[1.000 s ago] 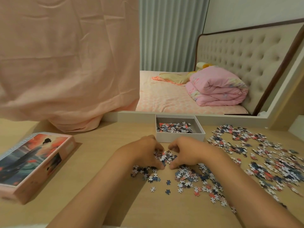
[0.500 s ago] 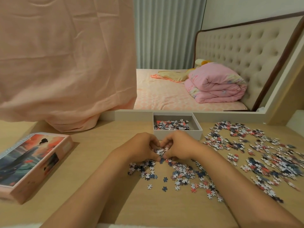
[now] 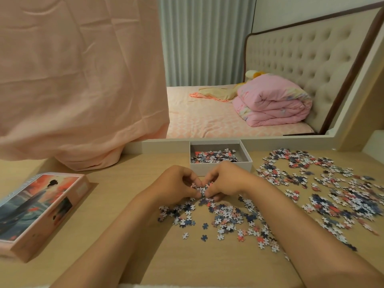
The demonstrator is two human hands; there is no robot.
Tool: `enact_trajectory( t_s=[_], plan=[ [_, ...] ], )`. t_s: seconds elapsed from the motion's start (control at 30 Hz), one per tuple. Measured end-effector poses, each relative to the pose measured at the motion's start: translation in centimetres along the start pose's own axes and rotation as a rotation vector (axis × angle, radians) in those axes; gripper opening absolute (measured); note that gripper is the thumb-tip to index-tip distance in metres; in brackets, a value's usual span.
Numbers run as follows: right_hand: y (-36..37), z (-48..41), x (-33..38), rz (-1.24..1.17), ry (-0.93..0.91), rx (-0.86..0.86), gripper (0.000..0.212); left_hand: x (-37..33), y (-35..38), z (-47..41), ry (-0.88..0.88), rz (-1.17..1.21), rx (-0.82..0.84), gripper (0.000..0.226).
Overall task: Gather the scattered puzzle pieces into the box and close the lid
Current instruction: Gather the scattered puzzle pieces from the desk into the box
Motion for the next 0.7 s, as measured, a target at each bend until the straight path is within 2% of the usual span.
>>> enact_trajectory(
  t_s=[0.23,0.43,0.6,0.7],
  plan=[
    [-4.3,-0.9,1.8,-0.120,-0.124,-0.251,0.025,-3.6,-2.1,-3.6,0.165,0.019,-0.160,0.020],
    [-7.4,-4.5,2.5,-0.036,-0.224,-0.445,0.023,-5.4,-2.3,-8.4,0.200,-0.033,-0.225,0.018],
    [-6.5,-6.0,1.0,0.198,-0.286,-0.324,0.029,-4.1,-1.1,-9.6,0.212,-0.234,-0.180,0.018],
    [-6.7,-5.8,0.6,0.209,-0.307,-0.345,0.025,-3.8,-1.6,-9.0,0.270,-0.303,-0.267,0.013]
  ],
)
Point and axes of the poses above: each hand's wrist, its own z-axis away from the middle knuckle, its own y-axis out of the palm, x = y × z, the point moved 4 cm from there along -z, towards the middle knuckle, and after that the axes turned 8 degrees about -x, right-handed, at the moved point
